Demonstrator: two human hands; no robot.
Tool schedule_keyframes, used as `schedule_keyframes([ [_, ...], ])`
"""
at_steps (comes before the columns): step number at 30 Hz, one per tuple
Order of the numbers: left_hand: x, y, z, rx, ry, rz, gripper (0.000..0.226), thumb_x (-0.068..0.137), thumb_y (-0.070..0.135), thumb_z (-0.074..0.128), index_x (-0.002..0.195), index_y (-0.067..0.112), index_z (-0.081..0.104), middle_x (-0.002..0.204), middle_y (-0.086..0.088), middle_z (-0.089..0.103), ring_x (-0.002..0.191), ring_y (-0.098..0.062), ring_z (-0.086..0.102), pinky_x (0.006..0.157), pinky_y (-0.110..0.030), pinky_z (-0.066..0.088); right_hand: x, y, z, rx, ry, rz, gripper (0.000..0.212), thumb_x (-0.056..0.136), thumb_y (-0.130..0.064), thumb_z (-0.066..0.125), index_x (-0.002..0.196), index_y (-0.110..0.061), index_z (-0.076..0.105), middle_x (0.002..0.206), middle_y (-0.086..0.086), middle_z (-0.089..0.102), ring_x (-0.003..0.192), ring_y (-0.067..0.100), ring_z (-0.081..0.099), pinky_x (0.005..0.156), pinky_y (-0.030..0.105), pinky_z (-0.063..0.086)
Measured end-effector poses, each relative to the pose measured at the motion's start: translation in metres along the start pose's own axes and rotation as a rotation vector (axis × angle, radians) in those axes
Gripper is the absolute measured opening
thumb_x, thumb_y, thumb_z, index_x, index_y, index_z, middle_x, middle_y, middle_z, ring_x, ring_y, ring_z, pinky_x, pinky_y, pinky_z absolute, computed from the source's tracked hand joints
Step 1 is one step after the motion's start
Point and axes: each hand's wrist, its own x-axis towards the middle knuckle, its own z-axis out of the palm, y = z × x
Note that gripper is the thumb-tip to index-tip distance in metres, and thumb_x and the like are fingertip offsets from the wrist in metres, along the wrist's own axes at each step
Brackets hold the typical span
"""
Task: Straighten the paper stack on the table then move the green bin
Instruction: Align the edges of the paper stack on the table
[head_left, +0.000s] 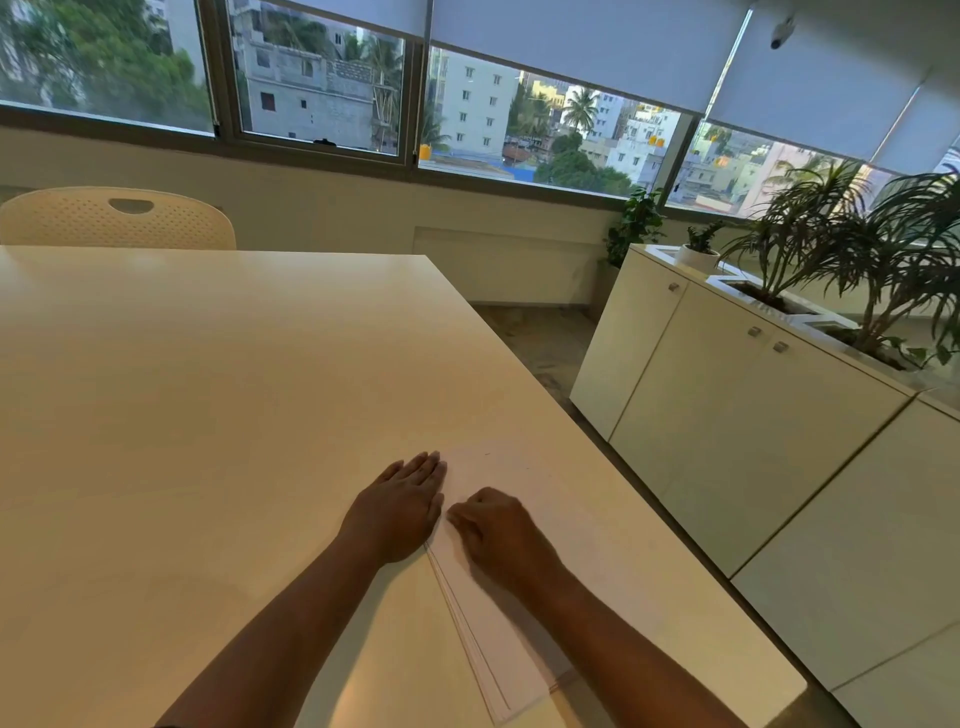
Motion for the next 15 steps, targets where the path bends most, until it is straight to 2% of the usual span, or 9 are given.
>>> schedule_keyframes([
  [4, -0.001, 0.001, -0.001, 0.002, -0.002, -0.002, 0.056, 0.106, 0.038, 0.012, 0.157, 0.017, 0.007, 0.166, 0.002, 0.006, 0.152, -0.009, 0.001, 0.122, -0.029, 0.001, 0.011, 0.019, -0.010, -0.066, 0.114, 0.149, 0.027, 0.099, -0.012, 0.044, 0.105, -0.010, 0.071, 0.095, 0.011, 0.066, 0.084, 0.021, 0.063, 0.075, 0.024, 0.049],
  [7, -0.001, 0.001, -0.002, -0.003, -0.001, -0.003, 0.056, 0.106, 0.039, 0.013, 0.157, 0.017, 0.007, 0.166, 0.002, 0.006, 0.152, -0.009, 0.001, 0.122, -0.029, 0.001, 0.008, 0.004, 0.002, -0.087, 0.072, 0.071, 0.025, 0.098, -0.013, 0.046, 0.093, -0.009, 0.070, 0.089, 0.011, 0.063, 0.076, 0.021, 0.062, 0.069, 0.028, 0.054],
  [9, -0.001, 0.001, -0.003, -0.002, -0.002, -0.002, 0.056, 0.106, 0.038, 0.013, 0.157, 0.017, 0.007, 0.166, 0.002, 0.005, 0.152, -0.009, 0.001, 0.122, -0.029, 0.001, 0.003, 0.004, 0.003, -0.072, 0.020, 0.039, 0.023, 0.097, -0.015, 0.050, 0.094, -0.009, 0.072, 0.087, 0.011, 0.065, 0.073, 0.020, 0.062, 0.070, 0.031, 0.055],
  [13, -0.002, 0.002, -0.004, -0.004, -0.001, -0.004, 0.055, 0.106, 0.038, 0.012, 0.157, 0.018, 0.006, 0.165, 0.002, 0.004, 0.151, -0.008, 0.000, 0.122, -0.028, 0.000, 0.006, 0.027, -0.012, -0.115, 0.108, 0.137, 0.025, 0.098, -0.013, 0.047, 0.097, -0.011, 0.072, 0.089, 0.011, 0.066, 0.079, 0.020, 0.062, 0.071, 0.022, 0.050],
  [15, -0.001, 0.002, -0.004, -0.001, -0.002, -0.002, 0.056, 0.106, 0.038, 0.013, 0.157, 0.018, 0.006, 0.165, 0.002, 0.005, 0.151, -0.008, 0.000, 0.122, -0.028, 0.000, 0.006, 0.019, -0.006, -0.118, 0.113, 0.085, 0.023, 0.098, -0.014, 0.048, 0.095, -0.011, 0.071, 0.089, 0.010, 0.066, 0.077, 0.018, 0.061, 0.071, 0.024, 0.053],
])
